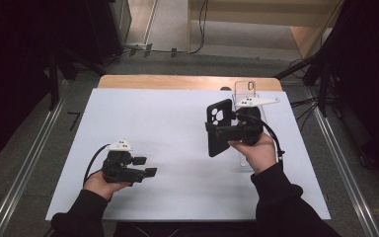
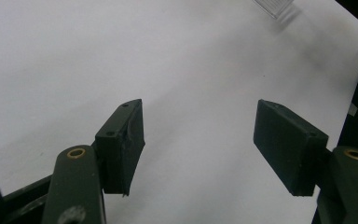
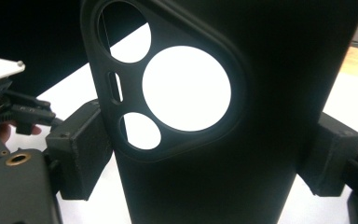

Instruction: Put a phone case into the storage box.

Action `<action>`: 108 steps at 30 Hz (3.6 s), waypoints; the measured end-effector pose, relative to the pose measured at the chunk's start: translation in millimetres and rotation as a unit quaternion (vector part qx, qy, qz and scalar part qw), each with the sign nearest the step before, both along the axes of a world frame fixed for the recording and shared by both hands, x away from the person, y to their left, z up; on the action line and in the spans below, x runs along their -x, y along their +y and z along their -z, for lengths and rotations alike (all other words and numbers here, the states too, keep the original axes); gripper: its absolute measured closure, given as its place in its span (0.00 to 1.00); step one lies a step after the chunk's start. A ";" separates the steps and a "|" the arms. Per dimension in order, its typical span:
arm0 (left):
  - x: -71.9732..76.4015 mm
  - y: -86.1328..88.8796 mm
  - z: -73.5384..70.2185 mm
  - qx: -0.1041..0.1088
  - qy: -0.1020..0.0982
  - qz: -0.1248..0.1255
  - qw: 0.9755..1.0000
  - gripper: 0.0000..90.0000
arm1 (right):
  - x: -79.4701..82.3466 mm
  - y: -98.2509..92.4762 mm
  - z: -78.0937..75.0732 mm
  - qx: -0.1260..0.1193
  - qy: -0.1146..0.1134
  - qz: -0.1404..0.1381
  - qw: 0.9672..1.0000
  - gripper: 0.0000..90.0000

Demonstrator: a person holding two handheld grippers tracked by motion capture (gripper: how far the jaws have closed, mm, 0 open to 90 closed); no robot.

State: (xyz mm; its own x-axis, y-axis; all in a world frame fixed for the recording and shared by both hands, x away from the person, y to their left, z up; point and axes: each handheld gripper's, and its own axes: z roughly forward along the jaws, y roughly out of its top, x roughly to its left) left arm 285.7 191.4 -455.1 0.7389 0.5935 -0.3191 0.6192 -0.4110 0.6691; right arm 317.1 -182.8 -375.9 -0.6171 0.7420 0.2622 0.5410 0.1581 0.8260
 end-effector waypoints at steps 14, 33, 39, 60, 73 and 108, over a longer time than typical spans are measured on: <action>4.9 6.8 1.6 0.003 0.002 -0.007 1.000 0.37 | -15.2 -41.3 -20.1 -0.015 -0.007 0.054 0.998 0.16; 7.8 10.7 2.2 0.003 0.003 -0.013 1.000 0.37 | -41.6 -75.8 -26.4 -0.002 -0.016 0.120 0.993 0.16; 7.7 10.6 2.6 0.003 0.003 -0.014 1.000 0.37 | -54.3 -88.0 -23.3 -0.004 -0.014 0.146 0.989 0.16; 5.9 10.8 3.5 0.000 0.002 -0.015 1.000 0.37 | -107.5 -99.2 27.8 0.026 0.031 0.200 0.979 0.16; 5.0 9.5 4.7 -0.001 0.000 -0.015 1.000 0.37 | -122.2 -95.2 61.4 0.035 0.056 0.214 0.975 0.16; 5.3 2.3 5.5 -0.005 -0.001 0.001 1.000 0.37 | -153.7 -80.5 84.1 0.050 0.055 0.241 0.968 0.00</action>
